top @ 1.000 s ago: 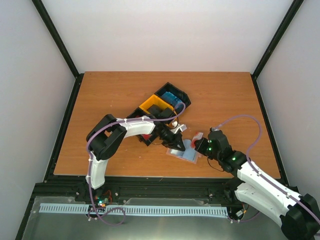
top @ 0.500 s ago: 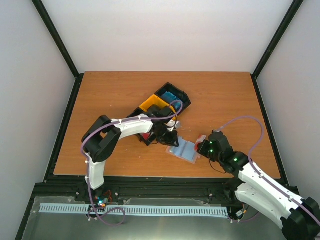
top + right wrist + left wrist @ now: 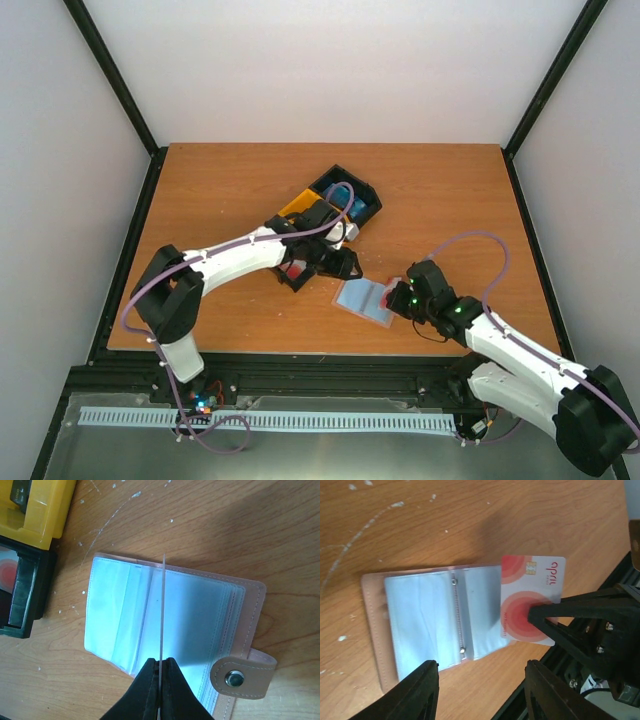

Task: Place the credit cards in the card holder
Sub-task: Turn over the card slot in the card holder, then adjust the credit card.

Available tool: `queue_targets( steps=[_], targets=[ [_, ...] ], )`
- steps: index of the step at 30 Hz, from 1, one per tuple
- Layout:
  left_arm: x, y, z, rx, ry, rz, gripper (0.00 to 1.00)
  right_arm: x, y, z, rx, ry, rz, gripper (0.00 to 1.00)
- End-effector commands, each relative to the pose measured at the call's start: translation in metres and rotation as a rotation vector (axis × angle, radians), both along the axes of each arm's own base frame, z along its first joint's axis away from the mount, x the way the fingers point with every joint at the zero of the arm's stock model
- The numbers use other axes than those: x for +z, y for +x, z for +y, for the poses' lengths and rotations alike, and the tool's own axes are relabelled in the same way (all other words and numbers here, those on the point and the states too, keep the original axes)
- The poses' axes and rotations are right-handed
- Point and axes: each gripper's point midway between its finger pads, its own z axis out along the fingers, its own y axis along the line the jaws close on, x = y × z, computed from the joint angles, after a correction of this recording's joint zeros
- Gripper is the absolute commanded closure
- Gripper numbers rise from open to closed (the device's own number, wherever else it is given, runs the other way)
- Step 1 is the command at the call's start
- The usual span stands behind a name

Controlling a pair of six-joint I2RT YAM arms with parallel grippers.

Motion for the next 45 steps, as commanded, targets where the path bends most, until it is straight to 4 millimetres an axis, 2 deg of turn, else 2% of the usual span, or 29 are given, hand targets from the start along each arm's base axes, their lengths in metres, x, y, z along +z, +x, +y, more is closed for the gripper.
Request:
queue_targets(
  steps=[1, 7, 11, 14, 16, 19, 24, 25, 28, 30, 34, 37, 42, 45],
  targets=[
    [0.001, -0.007, -0.014, -0.054, -0.089, 0.024, 0.52, 0.006, 0.004, 0.006, 0.017, 0.017, -0.021, 0.97],
    [-0.022, -0.008, -0.019, -0.093, -0.076, 0.029, 0.54, 0.001, -0.002, 0.000, -0.014, 0.017, 0.000, 0.97],
    [-0.039, -0.013, -0.022, -0.119, -0.049, 0.015, 0.59, -0.002, -0.007, -0.007, -0.036, 0.004, 0.014, 0.97],
    [-0.039, -0.016, -0.029, -0.130, -0.080, 0.030, 0.60, 0.005, -0.006, -0.005, -0.022, 0.023, -0.021, 0.97],
    [-0.028, -0.016, -0.033, -0.127, -0.119, 0.026, 0.56, 0.014, -0.004, 0.000, 0.002, 0.049, -0.059, 0.97],
    [0.001, -0.012, -0.035, -0.115, -0.204, 0.003, 0.45, 0.036, -0.001, 0.012, 0.063, 0.123, -0.155, 0.97],
    [0.045, -0.008, -0.014, -0.050, -0.361, 0.015, 0.30, 0.079, -0.001, 0.027, 0.134, 0.277, -0.323, 0.97],
    [0.057, -0.007, -0.012, -0.050, -0.414, 0.007, 0.29, 0.087, -0.003, 0.031, 0.150, 0.315, -0.353, 0.97],
    [0.076, -0.014, -0.008, -0.072, -0.505, 0.030, 0.28, 0.109, -0.010, 0.042, 0.210, 0.437, -0.423, 0.97],
    [0.086, -0.020, -0.010, -0.105, -0.542, 0.046, 0.29, 0.121, -0.014, 0.047, 0.237, 0.505, -0.454, 0.97],
    [0.108, -0.028, -0.011, -0.157, -0.622, 0.041, 0.36, 0.130, -0.019, 0.054, 0.275, 0.573, -0.476, 0.97],
    [0.103, -0.029, -0.012, -0.155, -0.605, 0.067, 0.40, 0.140, -0.021, 0.058, 0.300, 0.612, -0.502, 0.97],
    [0.099, -0.030, -0.012, -0.159, -0.602, 0.082, 0.47, 0.143, -0.022, 0.062, 0.324, 0.632, -0.504, 0.97],
    [0.105, -0.034, -0.012, -0.181, -0.625, 0.080, 0.63, 0.139, -0.022, 0.064, 0.329, 0.629, -0.488, 0.97]
  ],
)
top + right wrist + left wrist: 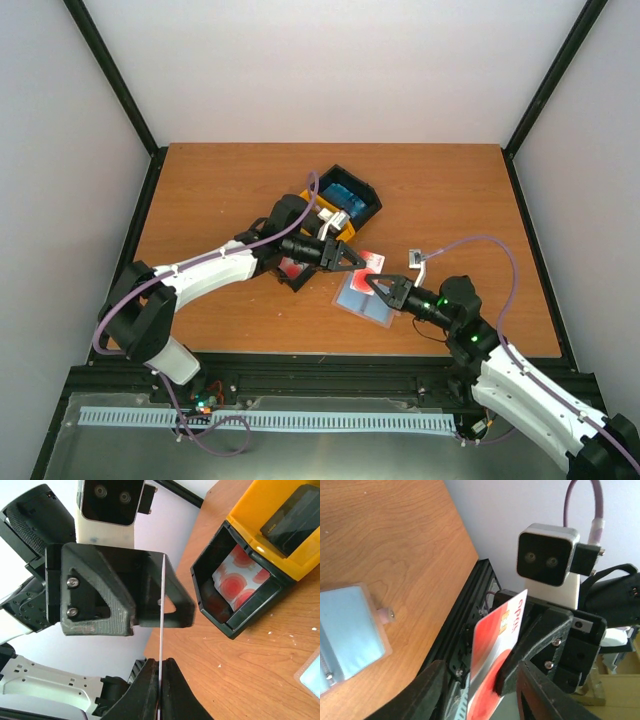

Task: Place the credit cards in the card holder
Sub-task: Adjust the credit card.

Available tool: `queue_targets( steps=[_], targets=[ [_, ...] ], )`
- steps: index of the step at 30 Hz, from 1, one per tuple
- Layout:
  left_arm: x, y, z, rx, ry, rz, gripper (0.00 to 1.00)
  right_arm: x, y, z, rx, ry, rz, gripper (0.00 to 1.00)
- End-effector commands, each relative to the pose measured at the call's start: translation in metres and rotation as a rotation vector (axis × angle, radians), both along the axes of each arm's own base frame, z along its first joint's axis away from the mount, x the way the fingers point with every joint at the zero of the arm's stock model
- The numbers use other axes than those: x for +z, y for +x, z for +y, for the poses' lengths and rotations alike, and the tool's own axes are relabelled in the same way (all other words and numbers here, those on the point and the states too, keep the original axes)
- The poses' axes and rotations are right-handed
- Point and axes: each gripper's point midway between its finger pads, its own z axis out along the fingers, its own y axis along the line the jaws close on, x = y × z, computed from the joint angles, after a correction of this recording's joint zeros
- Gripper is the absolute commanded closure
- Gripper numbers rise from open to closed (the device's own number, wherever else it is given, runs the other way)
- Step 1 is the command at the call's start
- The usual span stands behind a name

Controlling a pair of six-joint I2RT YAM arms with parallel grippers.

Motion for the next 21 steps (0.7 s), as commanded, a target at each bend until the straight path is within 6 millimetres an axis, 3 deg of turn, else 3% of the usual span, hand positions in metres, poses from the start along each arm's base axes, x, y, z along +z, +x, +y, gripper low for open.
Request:
queue_targets(
  steps=[1, 5, 7, 8, 10, 13, 18, 21],
  targets=[
    [0.018, -0.007, -0.002, -0.046, -0.067, -0.031, 0.70, 0.004, -0.003, 0.005, 0.033, 0.023, -0.018, 0.97],
    [0.013, -0.009, 0.000, -0.046, -0.056, -0.030, 0.98, -0.001, 0.001, 0.003, 0.011, 0.006, 0.000, 0.97],
    [0.008, -0.009, 0.000, -0.044, -0.048, -0.029, 0.99, -0.003, 0.002, 0.001, 0.000, -0.002, 0.008, 0.96],
    [0.007, -0.008, 0.001, -0.039, -0.043, -0.035, 0.99, -0.005, 0.002, 0.000, -0.005, -0.012, 0.020, 0.91],
    [0.003, -0.003, 0.003, -0.017, -0.023, -0.052, 0.99, -0.011, 0.004, -0.003, -0.030, -0.048, 0.056, 0.66],
    [-0.011, 0.010, 0.013, 0.060, 0.054, -0.077, 0.99, -0.031, 0.002, -0.013, -0.072, -0.136, 0.123, 0.49],
    [-0.053, 0.034, 0.041, 0.227, 0.294, -0.097, 0.99, -0.074, 0.002, -0.038, -0.177, -0.313, 0.277, 0.45],
    [-0.066, 0.039, 0.050, 0.260, 0.370, -0.101, 0.99, -0.104, -0.001, -0.047, -0.196, -0.462, 0.413, 0.51]
  ],
)
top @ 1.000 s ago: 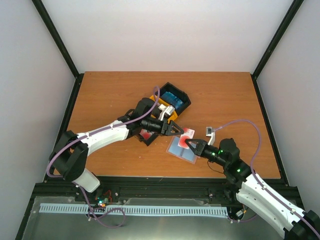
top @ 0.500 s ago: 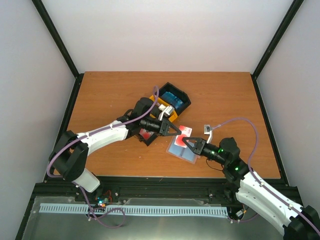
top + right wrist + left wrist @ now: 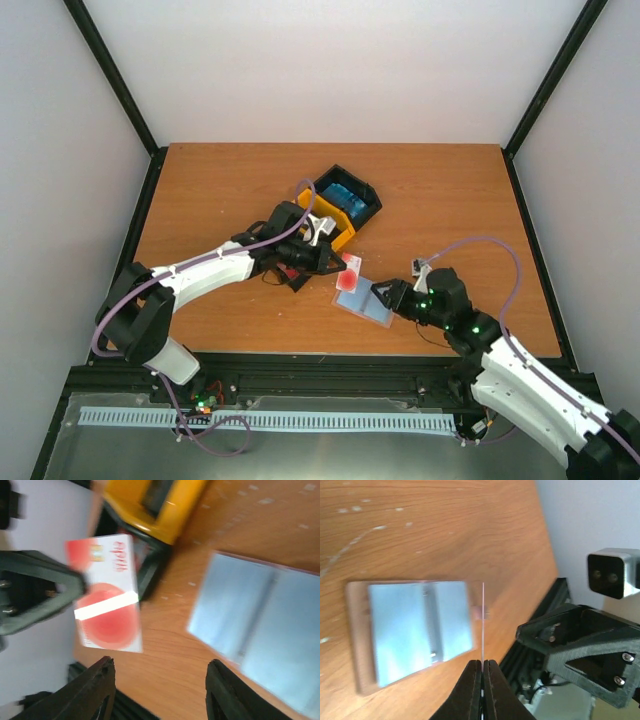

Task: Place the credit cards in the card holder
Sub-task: Adjust the credit card, then adjust the card holder at the center of the board.

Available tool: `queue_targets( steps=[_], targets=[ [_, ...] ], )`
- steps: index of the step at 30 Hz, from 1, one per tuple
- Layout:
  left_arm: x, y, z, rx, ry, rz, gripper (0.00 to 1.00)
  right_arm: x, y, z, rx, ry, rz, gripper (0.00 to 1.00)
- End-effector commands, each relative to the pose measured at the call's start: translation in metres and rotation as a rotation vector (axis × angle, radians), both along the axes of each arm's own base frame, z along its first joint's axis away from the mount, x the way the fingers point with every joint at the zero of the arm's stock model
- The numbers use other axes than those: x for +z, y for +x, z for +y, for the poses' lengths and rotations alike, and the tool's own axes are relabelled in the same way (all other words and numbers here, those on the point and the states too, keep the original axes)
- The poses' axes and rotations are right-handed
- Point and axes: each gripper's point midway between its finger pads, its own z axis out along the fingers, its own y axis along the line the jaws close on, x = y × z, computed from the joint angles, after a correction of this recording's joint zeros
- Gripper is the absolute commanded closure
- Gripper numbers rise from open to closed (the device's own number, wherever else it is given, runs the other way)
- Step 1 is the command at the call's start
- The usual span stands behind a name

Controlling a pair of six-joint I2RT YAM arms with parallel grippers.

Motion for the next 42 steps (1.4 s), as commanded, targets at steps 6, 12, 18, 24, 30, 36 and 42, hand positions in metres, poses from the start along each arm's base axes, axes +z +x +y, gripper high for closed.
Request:
queue_targets(
  steps=[6, 12, 18, 24, 30, 36, 42],
  targets=[
    [-0.018, 0.011, 0.021, 0.070, 0.151, -0.055, 0.99, -0.075, -0.014, -0.037, -0.075, -0.463, 0.388, 0.60],
    [-0.020, 0.011, 0.019, 0.054, 0.145, -0.053, 0.99, -0.088, -0.024, -0.038, -0.028, -0.593, 0.480, 0.59],
    [-0.022, 0.009, 0.019, 0.047, 0.146, -0.052, 0.99, -0.101, -0.024, -0.034, -0.004, -0.638, 0.539, 0.59],
    [-0.024, 0.008, 0.018, 0.040, 0.142, -0.045, 0.99, -0.111, -0.015, -0.027, 0.004, -0.645, 0.540, 0.54],
    [-0.026, 0.011, 0.017, 0.037, 0.152, -0.054, 0.99, -0.125, -0.006, -0.022, 0.003, -0.671, 0.547, 0.61],
    [-0.028, 0.012, 0.017, 0.042, 0.156, -0.050, 0.99, -0.125, 0.018, -0.020, 0.041, -0.733, 0.448, 0.71],
    [-0.032, 0.013, 0.017, 0.060, 0.158, -0.036, 0.99, -0.120, 0.040, -0.014, 0.094, -0.775, 0.359, 0.74]
  ],
)
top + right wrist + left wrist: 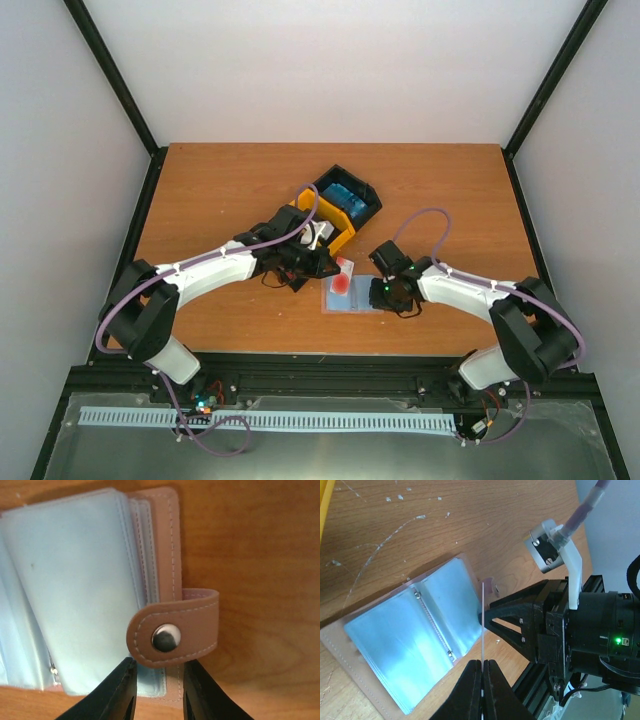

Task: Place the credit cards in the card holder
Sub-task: Adjust the card holder at the center of the board, then insert the credit card into the card holder.

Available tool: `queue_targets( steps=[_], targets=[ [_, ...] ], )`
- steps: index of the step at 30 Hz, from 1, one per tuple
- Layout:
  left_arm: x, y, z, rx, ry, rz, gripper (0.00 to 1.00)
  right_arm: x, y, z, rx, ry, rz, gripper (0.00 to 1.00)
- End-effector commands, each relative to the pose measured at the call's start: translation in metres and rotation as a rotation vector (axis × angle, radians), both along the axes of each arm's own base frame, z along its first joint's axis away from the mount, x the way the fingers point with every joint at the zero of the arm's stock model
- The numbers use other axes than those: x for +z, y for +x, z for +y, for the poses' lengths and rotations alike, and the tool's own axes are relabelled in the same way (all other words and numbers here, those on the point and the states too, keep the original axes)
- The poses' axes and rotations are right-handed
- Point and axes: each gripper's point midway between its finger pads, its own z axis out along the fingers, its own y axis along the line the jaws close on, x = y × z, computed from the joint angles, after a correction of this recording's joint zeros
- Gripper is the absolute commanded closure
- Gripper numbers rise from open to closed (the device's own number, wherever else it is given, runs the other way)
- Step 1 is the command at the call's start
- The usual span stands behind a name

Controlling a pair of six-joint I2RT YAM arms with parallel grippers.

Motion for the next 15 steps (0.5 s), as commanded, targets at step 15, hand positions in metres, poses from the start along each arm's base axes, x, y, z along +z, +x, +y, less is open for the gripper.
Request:
queue_targets(
  steps=[15],
  targets=[
    [-0.024, 0.016, -0.002, 0.125, 0.011, 0.073, 0.99, 0.012, 0.018, 0.002, 0.033, -0.030, -0.040, 0.52]
  ],
)
